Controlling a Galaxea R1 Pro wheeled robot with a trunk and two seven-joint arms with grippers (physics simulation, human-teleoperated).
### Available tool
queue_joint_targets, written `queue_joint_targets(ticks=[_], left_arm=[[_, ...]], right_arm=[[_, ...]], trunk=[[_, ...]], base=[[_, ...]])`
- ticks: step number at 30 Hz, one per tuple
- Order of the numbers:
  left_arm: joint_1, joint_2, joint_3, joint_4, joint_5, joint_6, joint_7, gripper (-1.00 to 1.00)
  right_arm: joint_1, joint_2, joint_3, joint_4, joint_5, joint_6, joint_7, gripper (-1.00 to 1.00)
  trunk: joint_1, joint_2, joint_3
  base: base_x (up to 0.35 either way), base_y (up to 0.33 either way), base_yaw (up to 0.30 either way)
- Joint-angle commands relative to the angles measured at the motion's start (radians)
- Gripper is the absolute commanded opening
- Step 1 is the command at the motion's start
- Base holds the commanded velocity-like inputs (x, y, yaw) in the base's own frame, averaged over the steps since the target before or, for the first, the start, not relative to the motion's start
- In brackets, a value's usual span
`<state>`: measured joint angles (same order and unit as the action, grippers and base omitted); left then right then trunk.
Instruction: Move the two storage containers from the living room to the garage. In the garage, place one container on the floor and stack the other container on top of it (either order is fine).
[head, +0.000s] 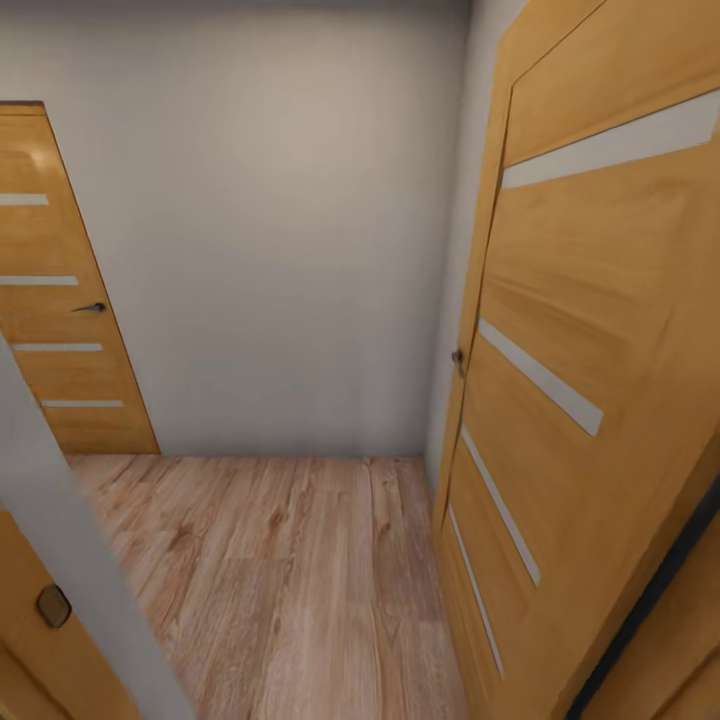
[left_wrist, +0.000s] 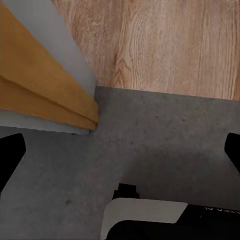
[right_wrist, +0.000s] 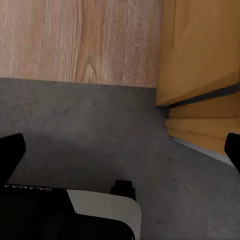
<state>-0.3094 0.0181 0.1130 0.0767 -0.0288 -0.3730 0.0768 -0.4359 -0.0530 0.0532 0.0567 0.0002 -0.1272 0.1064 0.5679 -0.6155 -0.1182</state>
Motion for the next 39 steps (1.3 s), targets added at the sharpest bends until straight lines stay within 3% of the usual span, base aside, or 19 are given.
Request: queue_joint_targets(ticks=[1, 16, 39], left_arm=[[-0.002, 0.001, 0.007, 0.005, -0.003, -0.007, 0.002, 1.00], [-0.002, 0.000, 0.006, 0.005, -0.003, -0.007, 0.001, 1.00], [-0.002, -0.001, 0.005, 0.005, -0.003, -0.007, 0.001, 1.00]], right_arm=[[-0.002, 0.000, 0.005, 0.005, 0.000, -0.008, 0.002, 1.00], [-0.002, -0.001, 0.005, 0.005, 0.001, -0.008, 0.002, 1.00], [-0.002, 0.000, 0.005, 0.005, 0.000, -0.008, 0.002, 1.00]], trunk=[[0.001, -0.002, -0.002], [0.001, -0.002, -0.002], [0.001, -0.002, -0.002]], base=[[0.323, 0.000, 0.000], [0.305, 0.000, 0.000], [0.012, 0.000, 0.037]])
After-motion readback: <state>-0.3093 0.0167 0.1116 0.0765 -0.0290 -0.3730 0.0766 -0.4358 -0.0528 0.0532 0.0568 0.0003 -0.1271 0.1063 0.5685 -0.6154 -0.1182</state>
